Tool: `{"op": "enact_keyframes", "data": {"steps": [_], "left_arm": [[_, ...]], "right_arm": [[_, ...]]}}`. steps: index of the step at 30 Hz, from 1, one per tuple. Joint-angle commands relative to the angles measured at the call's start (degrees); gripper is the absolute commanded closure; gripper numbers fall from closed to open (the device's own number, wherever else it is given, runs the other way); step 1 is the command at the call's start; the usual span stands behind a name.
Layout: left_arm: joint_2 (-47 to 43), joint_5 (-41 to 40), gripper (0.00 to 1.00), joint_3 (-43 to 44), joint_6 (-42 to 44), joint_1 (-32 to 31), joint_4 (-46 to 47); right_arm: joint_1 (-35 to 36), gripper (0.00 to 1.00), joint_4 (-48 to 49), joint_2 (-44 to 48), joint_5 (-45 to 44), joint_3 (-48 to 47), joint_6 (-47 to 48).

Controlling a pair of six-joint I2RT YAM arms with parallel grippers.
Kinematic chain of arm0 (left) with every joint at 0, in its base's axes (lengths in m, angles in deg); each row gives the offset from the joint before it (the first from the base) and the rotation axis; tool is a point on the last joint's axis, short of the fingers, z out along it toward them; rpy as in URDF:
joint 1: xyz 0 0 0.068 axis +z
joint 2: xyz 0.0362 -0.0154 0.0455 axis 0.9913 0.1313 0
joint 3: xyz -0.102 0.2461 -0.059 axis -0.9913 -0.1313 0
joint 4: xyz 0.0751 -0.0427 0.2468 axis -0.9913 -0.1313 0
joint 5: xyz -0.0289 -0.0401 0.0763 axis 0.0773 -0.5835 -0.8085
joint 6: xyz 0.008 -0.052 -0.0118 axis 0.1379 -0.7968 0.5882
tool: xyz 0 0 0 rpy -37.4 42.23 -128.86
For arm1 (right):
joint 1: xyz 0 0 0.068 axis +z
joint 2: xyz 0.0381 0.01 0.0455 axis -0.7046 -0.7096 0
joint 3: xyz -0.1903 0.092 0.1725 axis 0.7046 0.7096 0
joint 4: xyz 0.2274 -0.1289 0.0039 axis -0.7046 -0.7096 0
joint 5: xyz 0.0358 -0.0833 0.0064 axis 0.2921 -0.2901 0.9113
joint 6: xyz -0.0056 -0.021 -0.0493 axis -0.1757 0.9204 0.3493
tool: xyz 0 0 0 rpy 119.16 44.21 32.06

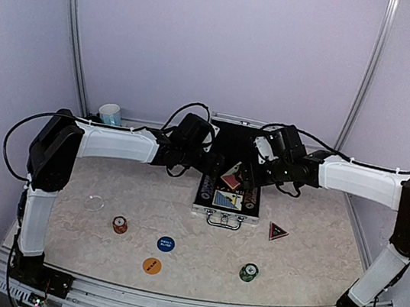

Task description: Pack up texas hold em set

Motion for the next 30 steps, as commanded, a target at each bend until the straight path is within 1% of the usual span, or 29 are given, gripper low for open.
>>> {"op": "enact_keyframes", "data": {"steps": [1, 9, 10, 15, 18, 20, 22, 23, 25, 27, 30], "left_arm": [[-2.61, 12.88, 0.21, -3.63, -10.84, 1.8, 0.99], [-1.05, 23.45, 0.35, -3.93, -23.07, 3.03, 4.11], [-0.72, 24.54, 0.36, -3.9, -24.31, 3.18, 4.82], [1.1, 27.17, 0.47, -2.27, -29.58, 3.06, 6.06], [2.14, 27.19, 0.58, -1.51, -32.89, 3.14, 6.07], [3.0, 26.89, 0.71, -1.3, -34.85, 3.15, 6.02], [3.84, 26.6, 0.87, -1.29, -36.88, 3.15, 6.2], [4.1, 26.63, 0.91, -1.22, -37.79, 3.15, 6.23], [4.78, 26.76, 0.94, -0.9, -39.16, 3.06, 6.24], [5.83, 26.7, 1.0, -0.21, -40.08, 2.97, 6.24], [7.13, 25.37, 1.0, 0.96, -40.86, 2.89, 5.47]], "right_arm": [[-2.77, 0.24, 0.34, -3.32, 6.21, -3.15, -1.72], [-4.38, 0.24, 0.6, -8.26, 5.72, -6.64, -0.94], [-4.64, 0.24, 0.9, -8.62, 5.57, -6.65, -0.97], [-6.14, 0.24, 2.36, -9.86, 6.07, -6.62, -1.42], [-6.52, 0.25, 3.29, -10.26, 6.33, -6.74, -1.62], [-6.73, 0.25, 3.86, -10.48, 6.14, -6.84, -1.67], [-6.83, 0.25, 4.39, -10.57, 5.65, -7.07, -1.65], [-6.91, 0.25, 4.62, -10.74, 5.47, -7.22, -1.63], [-7.0, 0.25, 5.12, -11.04, 5.51, -7.46, -1.39], [-7.09, 0.25, 5.38, -11.49, 5.39, -7.96, -1.16], [-7.18, 0.25, 5.82, -12.32, 5.51, -8.6, -1.08]]}}
